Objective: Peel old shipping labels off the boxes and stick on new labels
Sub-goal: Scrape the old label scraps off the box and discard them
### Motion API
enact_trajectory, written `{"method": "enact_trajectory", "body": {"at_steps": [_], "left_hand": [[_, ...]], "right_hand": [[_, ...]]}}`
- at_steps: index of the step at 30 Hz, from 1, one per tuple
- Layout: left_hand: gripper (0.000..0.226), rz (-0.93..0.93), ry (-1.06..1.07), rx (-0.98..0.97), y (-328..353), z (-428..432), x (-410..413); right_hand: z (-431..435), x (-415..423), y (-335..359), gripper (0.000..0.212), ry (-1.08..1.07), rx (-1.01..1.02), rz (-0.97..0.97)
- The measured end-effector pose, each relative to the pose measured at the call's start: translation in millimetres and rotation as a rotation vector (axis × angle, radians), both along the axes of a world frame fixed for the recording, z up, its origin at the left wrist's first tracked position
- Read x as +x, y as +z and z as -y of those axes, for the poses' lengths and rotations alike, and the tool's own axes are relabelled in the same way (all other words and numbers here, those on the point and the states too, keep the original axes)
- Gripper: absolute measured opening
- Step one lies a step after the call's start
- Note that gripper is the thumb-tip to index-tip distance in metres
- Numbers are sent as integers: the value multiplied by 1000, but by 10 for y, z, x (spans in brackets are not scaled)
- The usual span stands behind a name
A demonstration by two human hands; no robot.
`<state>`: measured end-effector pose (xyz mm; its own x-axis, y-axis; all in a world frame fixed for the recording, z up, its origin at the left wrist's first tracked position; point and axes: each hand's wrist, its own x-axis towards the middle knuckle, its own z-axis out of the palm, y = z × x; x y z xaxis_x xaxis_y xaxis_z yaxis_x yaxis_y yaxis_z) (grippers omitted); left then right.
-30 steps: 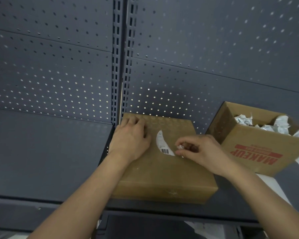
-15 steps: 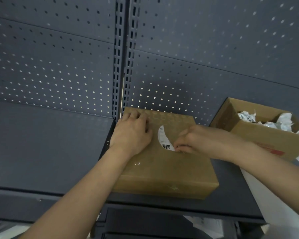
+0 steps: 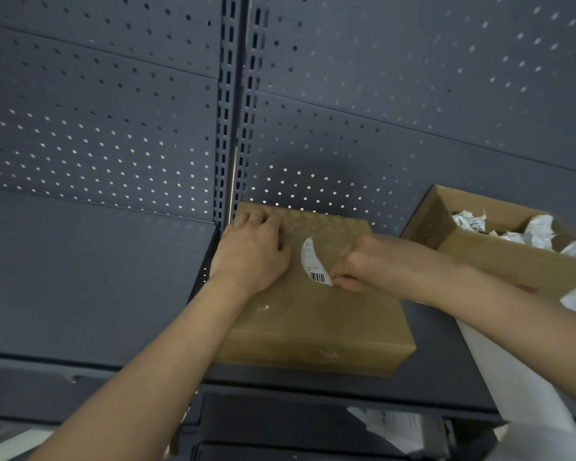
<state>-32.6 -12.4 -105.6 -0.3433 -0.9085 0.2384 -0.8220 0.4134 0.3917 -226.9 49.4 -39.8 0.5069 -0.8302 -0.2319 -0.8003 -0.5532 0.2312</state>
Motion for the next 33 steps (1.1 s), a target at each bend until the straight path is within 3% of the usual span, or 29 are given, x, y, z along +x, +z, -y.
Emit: {"method": "enact_trajectory", "body": {"at_steps": [5, 9, 14, 20, 26, 29, 33], "left_hand": [[37, -5, 2, 10, 13, -3, -1], [38, -11, 3, 11, 8, -7, 4], [36, -8, 3, 11, 8, -10, 1], [36, -4, 3, -1, 8, 0, -10], [35, -21, 7, -5, 9, 3, 4], [35, -25, 8, -2, 2, 3, 6], [36, -30, 9, -5, -7, 7, 1]], "right_hand": [[-43, -115, 72, 19, -77, 40, 213], [-44, -131, 56, 21, 36, 53, 188], [-109, -153, 52, 30, 244, -89, 79], [-124, -120, 16, 27, 298, -171, 66], [-82, -86, -126, 22, 99, -242, 222], [-91, -98, -99, 21, -50, -169, 265], [-142, -162, -136, 25, -143, -58, 464]]}}
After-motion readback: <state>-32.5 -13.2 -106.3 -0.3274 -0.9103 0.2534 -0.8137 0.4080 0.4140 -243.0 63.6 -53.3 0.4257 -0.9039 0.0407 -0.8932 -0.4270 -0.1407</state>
